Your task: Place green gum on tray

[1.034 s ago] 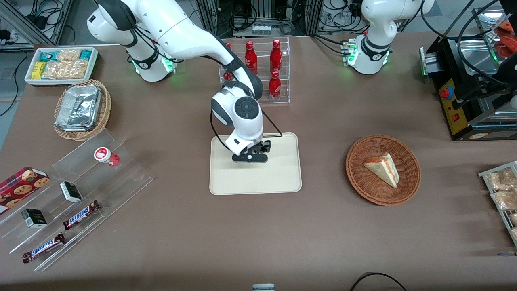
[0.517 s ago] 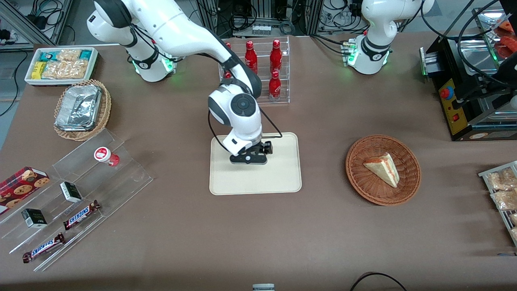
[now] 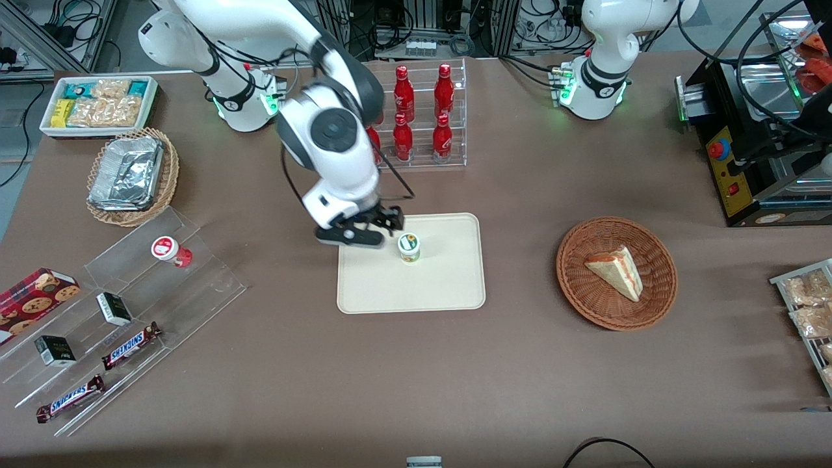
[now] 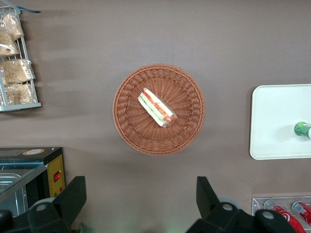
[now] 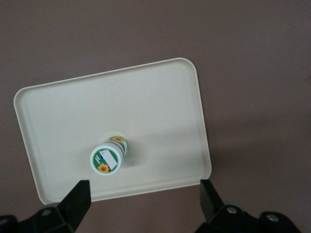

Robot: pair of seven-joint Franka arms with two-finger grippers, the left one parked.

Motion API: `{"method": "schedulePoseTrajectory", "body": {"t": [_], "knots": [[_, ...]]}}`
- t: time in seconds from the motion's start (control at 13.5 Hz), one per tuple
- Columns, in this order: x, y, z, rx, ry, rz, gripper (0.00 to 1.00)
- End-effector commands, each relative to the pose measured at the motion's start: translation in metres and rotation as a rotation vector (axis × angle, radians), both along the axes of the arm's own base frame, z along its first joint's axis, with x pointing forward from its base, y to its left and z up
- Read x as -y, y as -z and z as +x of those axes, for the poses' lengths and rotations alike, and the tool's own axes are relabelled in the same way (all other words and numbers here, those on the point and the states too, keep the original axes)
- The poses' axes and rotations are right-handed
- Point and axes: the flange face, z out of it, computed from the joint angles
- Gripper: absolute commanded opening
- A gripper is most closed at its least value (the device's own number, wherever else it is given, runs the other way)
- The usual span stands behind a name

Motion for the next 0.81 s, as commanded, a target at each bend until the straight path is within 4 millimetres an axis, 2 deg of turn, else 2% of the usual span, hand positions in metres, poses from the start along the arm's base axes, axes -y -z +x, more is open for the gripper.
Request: {"method": "schedulePoseTrajectory", "body": {"t": [0.0, 0.3, 0.52, 0.74], "knots": [[0.055, -0.035, -0.026, -0.033, -0.006, -0.003, 1.0], [0.155, -0.073, -0.039, -0.059, -0.099, 0.012, 1.0], [0.236, -0.093, -0.028, -0.098, -0.182, 0.012, 1.0], [0.304, -0.107, -0.016, -0.112, -0.249, 0.024, 1.0]]}}
